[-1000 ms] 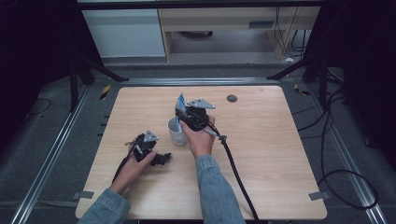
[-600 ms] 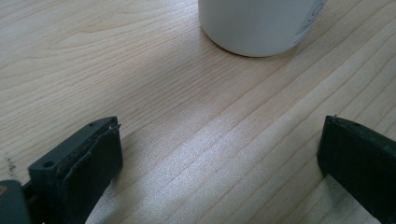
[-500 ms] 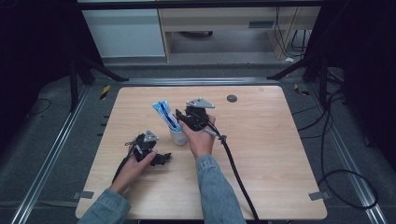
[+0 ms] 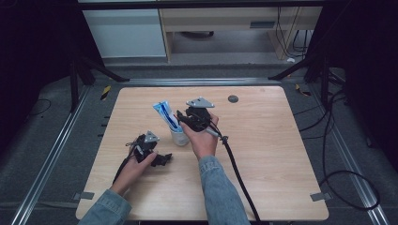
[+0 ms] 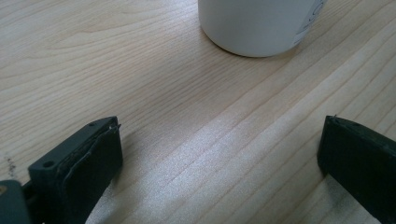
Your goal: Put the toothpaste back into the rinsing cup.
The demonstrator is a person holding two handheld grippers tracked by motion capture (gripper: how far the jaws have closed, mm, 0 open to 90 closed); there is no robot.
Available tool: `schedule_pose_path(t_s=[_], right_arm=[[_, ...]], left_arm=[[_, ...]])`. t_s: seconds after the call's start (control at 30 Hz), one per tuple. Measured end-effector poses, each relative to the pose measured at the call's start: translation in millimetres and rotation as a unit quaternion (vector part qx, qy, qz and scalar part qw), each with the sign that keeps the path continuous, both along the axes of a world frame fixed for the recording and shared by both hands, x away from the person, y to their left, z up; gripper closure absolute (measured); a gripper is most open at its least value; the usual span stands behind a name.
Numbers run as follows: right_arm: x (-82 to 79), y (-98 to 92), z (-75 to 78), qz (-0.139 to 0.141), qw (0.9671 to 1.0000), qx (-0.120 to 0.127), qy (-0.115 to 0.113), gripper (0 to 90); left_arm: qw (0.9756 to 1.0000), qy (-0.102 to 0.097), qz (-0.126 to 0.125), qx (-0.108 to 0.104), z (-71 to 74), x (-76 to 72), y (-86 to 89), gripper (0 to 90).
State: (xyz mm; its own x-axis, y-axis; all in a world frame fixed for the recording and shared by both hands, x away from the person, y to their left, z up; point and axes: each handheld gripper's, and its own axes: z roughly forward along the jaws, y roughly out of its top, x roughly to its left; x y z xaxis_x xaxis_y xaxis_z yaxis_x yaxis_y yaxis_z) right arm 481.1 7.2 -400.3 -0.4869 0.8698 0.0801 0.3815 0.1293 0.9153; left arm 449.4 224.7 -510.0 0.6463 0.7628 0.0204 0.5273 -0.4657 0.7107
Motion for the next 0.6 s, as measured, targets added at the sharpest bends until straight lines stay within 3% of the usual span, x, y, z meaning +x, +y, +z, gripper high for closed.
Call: schedule_pose_path(t_s=[0.17,0.33,0.6], right_arm=[[-1.5,-2.9,3.0,0.002,0.9998,-0.017,0.005,32.4],[-3.4,-3.7,5.7,0.012,0.9987,-0.05,0.005,23.1],[-6.2,-4.9,8.7,0.007,0.9969,-0.078,0.006,16.6]], left_arm=[[1.0,0.0,0.0,0.0,0.0,0.0,0.0,0.0],[1.0,0.0,0.0,0.0,0.0,0.0,0.0,0.0],[1.0,-0.001,0.002,-0.002,-0.3,-0.1,-0.4,0.0]])
